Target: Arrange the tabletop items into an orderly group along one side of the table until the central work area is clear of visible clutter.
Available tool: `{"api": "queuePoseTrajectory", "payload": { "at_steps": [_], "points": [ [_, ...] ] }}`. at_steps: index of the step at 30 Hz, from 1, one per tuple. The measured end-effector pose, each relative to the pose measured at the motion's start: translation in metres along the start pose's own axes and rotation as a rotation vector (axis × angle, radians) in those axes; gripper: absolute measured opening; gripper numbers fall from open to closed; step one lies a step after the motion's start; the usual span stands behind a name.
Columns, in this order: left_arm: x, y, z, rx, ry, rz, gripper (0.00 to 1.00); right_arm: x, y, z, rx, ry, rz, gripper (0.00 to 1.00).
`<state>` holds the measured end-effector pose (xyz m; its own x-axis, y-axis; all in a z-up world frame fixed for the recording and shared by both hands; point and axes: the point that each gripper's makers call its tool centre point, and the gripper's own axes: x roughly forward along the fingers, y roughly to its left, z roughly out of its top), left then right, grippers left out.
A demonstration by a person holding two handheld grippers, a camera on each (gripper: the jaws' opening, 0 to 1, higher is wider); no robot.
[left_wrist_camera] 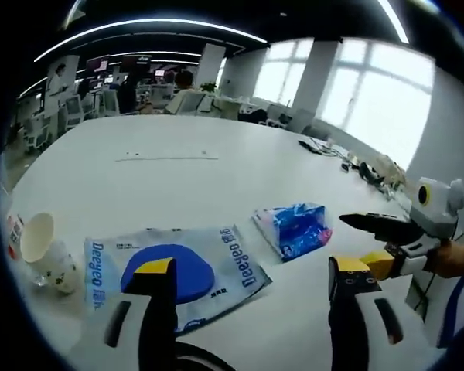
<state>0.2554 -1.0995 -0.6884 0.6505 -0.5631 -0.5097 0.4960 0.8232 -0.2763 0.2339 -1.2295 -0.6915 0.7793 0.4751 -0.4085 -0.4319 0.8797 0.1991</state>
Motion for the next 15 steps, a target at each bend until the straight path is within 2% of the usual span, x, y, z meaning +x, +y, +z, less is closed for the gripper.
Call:
{"api": "queuePoseTrajectory", "payload": {
  "at_steps": [6, 15],
  "points": [
    [0.015, -0.013, 0.004, 0.017, 0.008, -0.013, 0.76, -0.004, -0.02, -0.002, 0.026, -0.004, -0.019, 0.88],
    [0.038, -0.033, 0.002, 0.039, 0.038, -0.04, 0.75, -0.012, -0.054, 0.0, 0.071, -0.018, -0.064, 0.86]
  ]
}}
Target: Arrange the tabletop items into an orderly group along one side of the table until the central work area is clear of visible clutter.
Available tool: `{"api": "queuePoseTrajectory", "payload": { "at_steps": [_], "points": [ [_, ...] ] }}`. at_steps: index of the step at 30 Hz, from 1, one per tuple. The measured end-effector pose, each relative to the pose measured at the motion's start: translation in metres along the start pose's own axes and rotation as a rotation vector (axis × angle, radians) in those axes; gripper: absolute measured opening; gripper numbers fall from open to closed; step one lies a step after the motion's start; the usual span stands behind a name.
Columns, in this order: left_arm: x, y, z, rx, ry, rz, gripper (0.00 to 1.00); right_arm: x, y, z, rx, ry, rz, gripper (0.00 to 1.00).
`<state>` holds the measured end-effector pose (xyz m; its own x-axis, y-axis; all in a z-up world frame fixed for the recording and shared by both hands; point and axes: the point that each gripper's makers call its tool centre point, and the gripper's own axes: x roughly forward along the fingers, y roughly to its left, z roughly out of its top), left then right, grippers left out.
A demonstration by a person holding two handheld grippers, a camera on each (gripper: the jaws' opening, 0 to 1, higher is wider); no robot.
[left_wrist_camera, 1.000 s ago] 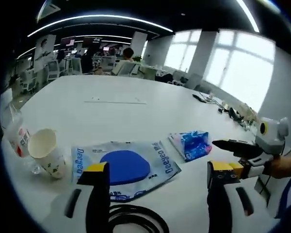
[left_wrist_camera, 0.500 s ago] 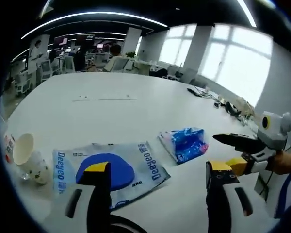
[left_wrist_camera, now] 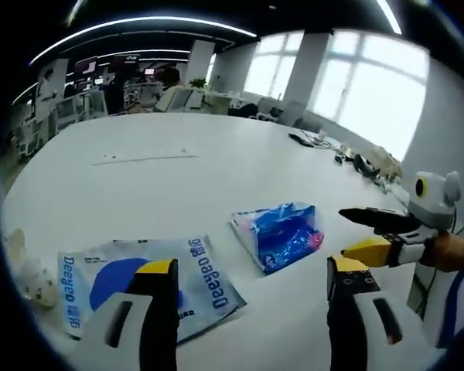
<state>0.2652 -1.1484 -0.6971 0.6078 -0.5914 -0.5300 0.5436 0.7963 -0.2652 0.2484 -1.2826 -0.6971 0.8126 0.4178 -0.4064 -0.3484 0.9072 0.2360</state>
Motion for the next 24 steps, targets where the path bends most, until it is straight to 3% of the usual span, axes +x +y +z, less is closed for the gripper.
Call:
{"api": "queuePoseTrajectory", "payload": {
  "at_steps": [7, 24],
  "points": [
    [0.015, -0.009, 0.001, -0.014, 0.01, -0.015, 0.74, 0.002, -0.024, 0.002, 0.042, -0.004, -0.028, 0.83],
    [0.047, -0.015, -0.01, 0.018, 0.073, -0.019, 0.66, 0.018, -0.039, -0.007, 0.131, 0.027, -0.031, 0.68]
  ]
}}
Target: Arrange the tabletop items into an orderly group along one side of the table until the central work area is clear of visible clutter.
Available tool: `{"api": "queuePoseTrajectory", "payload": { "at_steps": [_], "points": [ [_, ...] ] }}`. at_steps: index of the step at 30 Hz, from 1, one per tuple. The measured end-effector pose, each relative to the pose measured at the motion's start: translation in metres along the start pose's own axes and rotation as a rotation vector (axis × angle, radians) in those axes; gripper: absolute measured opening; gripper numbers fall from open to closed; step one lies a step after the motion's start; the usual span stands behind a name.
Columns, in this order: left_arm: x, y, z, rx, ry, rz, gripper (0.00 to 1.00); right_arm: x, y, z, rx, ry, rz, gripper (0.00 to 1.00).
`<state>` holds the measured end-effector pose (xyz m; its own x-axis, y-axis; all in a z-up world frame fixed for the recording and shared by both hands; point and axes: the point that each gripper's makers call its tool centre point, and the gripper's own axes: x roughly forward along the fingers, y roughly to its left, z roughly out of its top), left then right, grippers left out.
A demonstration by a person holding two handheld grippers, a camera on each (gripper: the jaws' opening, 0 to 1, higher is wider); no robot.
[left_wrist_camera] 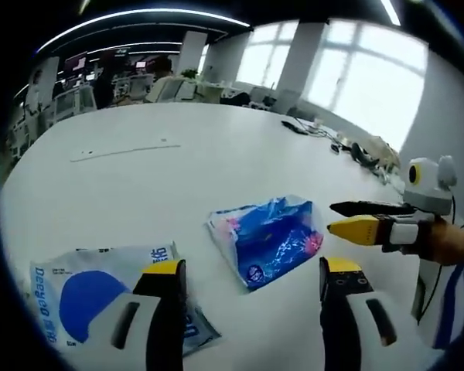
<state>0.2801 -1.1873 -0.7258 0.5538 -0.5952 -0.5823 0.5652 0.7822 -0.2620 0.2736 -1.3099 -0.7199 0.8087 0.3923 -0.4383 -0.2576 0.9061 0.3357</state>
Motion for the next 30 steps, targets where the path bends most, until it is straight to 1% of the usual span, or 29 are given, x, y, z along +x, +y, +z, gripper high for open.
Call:
{"api": "queuePoseTrajectory", "payload": {
  "at_steps": [2, 4, 6, 8, 10, 14, 17, 18, 19, 20, 21, 22, 24, 26, 30],
  "points": [
    [0.005, 0.0, -0.002, 0.0, 0.009, 0.004, 0.65, 0.002, -0.001, -0.002, 0.012, 0.011, 0.001, 0.63],
    [0.008, 0.0, -0.003, 0.004, 0.021, 0.004, 0.6, 0.005, -0.003, -0.004, 0.018, 0.022, -0.004, 0.59],
    [0.012, 0.001, -0.006, 0.019, 0.041, 0.015, 0.56, 0.007, -0.005, -0.006, 0.024, 0.029, -0.011, 0.57],
    [0.015, 0.0, -0.008, 0.025, 0.059, 0.023, 0.53, 0.009, -0.008, -0.007, 0.038, 0.035, -0.018, 0.53],
    [0.017, 0.002, -0.008, 0.017, 0.065, 0.04, 0.48, 0.01, -0.01, -0.008, 0.057, 0.036, -0.02, 0.47],
    [0.02, 0.001, -0.008, 0.017, 0.077, 0.053, 0.37, 0.013, -0.011, -0.012, 0.061, 0.054, -0.029, 0.4],
    [0.021, 0.003, -0.01, 0.021, 0.093, 0.064, 0.26, 0.016, -0.012, -0.016, 0.063, 0.075, -0.03, 0.29],
    [0.022, 0.004, -0.011, 0.023, 0.102, 0.067, 0.2, 0.016, -0.012, -0.018, 0.061, 0.083, -0.033, 0.22],
    [0.023, 0.004, -0.013, 0.021, 0.11, 0.064, 0.14, 0.015, -0.011, -0.02, 0.051, 0.094, -0.036, 0.17],
    [0.023, 0.005, -0.014, 0.014, 0.118, 0.065, 0.05, 0.015, -0.011, -0.021, 0.045, 0.097, -0.034, 0.14],
    [0.023, 0.006, -0.014, 0.006, 0.125, 0.065, 0.0, 0.016, -0.012, -0.022, 0.041, 0.098, -0.033, 0.1],
    [0.022, 0.008, -0.014, -0.001, 0.124, 0.076, 0.0, 0.015, -0.013, -0.022, 0.035, 0.101, -0.039, 0.08],
    [0.023, 0.01, -0.013, -0.017, 0.121, 0.086, 0.0, 0.014, -0.014, -0.023, 0.023, 0.109, -0.044, 0.01],
    [0.023, 0.01, -0.013, -0.043, 0.123, 0.081, 0.0, 0.013, -0.015, -0.022, 0.023, 0.102, -0.043, 0.0],
    [0.017, 0.01, -0.007, -0.054, 0.112, 0.09, 0.0, 0.01, -0.011, -0.02, 0.025, 0.091, -0.033, 0.0]
  ]
}}
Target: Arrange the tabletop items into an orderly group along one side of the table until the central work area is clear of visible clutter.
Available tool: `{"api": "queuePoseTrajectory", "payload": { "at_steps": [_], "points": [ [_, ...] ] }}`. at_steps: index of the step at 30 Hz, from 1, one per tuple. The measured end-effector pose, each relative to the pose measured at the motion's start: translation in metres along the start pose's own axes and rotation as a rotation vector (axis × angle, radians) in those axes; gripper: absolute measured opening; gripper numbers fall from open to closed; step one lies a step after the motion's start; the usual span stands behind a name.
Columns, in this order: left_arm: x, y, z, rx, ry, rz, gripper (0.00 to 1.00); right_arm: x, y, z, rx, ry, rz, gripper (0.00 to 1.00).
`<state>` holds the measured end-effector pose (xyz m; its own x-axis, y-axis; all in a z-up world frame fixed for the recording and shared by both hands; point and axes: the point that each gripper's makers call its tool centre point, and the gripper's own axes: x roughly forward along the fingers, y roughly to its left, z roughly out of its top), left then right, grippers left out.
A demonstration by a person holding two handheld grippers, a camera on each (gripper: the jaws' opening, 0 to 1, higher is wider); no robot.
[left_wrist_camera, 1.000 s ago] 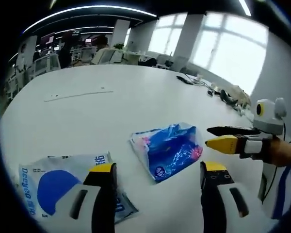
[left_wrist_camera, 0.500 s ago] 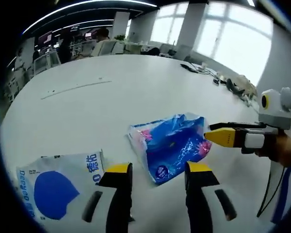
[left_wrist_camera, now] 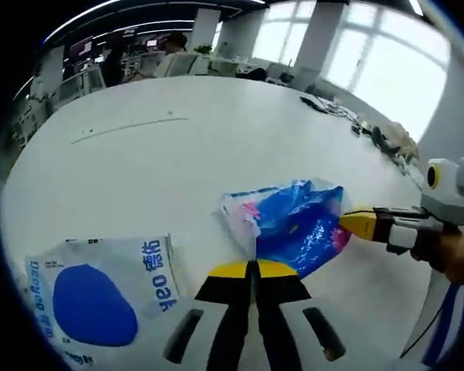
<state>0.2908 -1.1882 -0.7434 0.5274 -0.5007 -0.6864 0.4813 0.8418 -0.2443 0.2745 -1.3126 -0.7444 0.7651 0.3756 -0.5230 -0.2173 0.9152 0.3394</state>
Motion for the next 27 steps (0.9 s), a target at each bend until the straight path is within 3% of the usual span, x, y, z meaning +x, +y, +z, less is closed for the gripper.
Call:
{"api": "queuePoseTrajectory", "payload": {
  "at_steps": [6, 13, 19, 27],
  "points": [
    [-0.015, 0.003, 0.003, -0.009, -0.021, 0.026, 0.0, -0.004, 0.013, 0.006, -0.008, -0.023, 0.02, 0.0],
    [-0.024, 0.012, -0.014, -0.051, 0.012, 0.067, 0.0, -0.004, 0.029, -0.006, -0.011, -0.003, 0.051, 0.0],
    [-0.023, 0.015, -0.025, -0.038, 0.048, 0.094, 0.0, -0.003, 0.032, -0.017, -0.014, 0.021, 0.046, 0.0],
    [-0.021, 0.016, -0.025, -0.02, 0.052, 0.108, 0.0, -0.001, 0.03, -0.02, -0.004, 0.028, 0.053, 0.0]
  ]
}}
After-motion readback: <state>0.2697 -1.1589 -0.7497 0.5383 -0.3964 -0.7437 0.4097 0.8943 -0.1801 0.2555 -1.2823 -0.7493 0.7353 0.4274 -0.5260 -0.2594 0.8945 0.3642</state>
